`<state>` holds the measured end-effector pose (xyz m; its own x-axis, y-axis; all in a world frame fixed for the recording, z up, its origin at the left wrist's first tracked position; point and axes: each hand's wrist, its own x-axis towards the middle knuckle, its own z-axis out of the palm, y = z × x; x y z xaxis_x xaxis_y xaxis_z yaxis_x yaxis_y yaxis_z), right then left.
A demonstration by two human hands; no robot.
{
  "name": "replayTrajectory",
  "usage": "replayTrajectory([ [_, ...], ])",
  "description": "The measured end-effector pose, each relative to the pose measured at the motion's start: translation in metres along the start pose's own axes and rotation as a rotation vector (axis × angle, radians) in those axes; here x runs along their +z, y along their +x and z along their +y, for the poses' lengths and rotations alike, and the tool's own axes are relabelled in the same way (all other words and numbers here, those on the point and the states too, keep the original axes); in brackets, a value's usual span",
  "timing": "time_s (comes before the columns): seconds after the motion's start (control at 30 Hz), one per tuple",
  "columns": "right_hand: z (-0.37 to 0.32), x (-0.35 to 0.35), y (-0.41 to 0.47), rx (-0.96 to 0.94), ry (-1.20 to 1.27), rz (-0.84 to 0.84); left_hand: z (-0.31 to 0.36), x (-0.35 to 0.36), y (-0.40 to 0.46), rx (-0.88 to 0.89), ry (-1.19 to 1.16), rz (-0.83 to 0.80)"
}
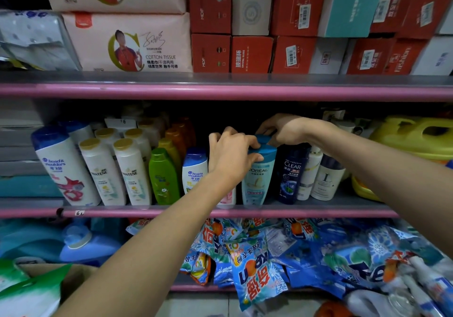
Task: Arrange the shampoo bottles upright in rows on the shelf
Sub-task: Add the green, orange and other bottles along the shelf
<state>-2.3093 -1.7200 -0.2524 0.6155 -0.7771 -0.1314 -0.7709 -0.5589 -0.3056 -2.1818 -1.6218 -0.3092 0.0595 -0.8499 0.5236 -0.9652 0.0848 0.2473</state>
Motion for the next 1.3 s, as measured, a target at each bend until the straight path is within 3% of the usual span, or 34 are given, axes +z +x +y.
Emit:
replayTrajectory([
  [0.27,-0.005,-0.002,-0.014,0.011,0.057,-0.027,0.001,-0.005,-0.006,-0.074,-0.083,-0.064],
  [0.33,-0.011,-0.001,-0.024,-0.024,0.007,0.05,0.004,-0.011,-0.011,-0.08,-0.136,-0.038],
  [0.43,-0.016,0.004,-0.046,-0.122,-0.069,0.392,0.008,-0.021,-0.03,0.004,-0.328,0.063],
  [0.57,-0.023,0.063,-0.084,-0.254,0.208,0.647,0.0,-0.008,-0.083,-0.006,-0.693,-0.035],
  [0.7,-0.017,0.164,-0.1,-0.164,0.389,0.465,-0.033,0.046,-0.131,-0.231,-0.869,-0.374],
  [0.83,0.008,0.286,-0.093,0.059,0.359,0.19,-0.08,0.118,-0.184,-0.398,-0.807,-0.647],
  [1.03,0.068,0.447,-0.075,0.299,0.117,-0.339,-0.128,0.211,-0.253,-0.37,-0.543,-1.038],
  [1.17,0.1,0.523,-0.056,0.37,-0.052,-0.541,-0.151,0.251,-0.275,-0.371,-0.521,-1.157],
  [1.3,0.13,0.581,-0.049,0.535,0.088,-0.545,-0.169,0.271,-0.293,-0.483,-0.543,-1.196],
])
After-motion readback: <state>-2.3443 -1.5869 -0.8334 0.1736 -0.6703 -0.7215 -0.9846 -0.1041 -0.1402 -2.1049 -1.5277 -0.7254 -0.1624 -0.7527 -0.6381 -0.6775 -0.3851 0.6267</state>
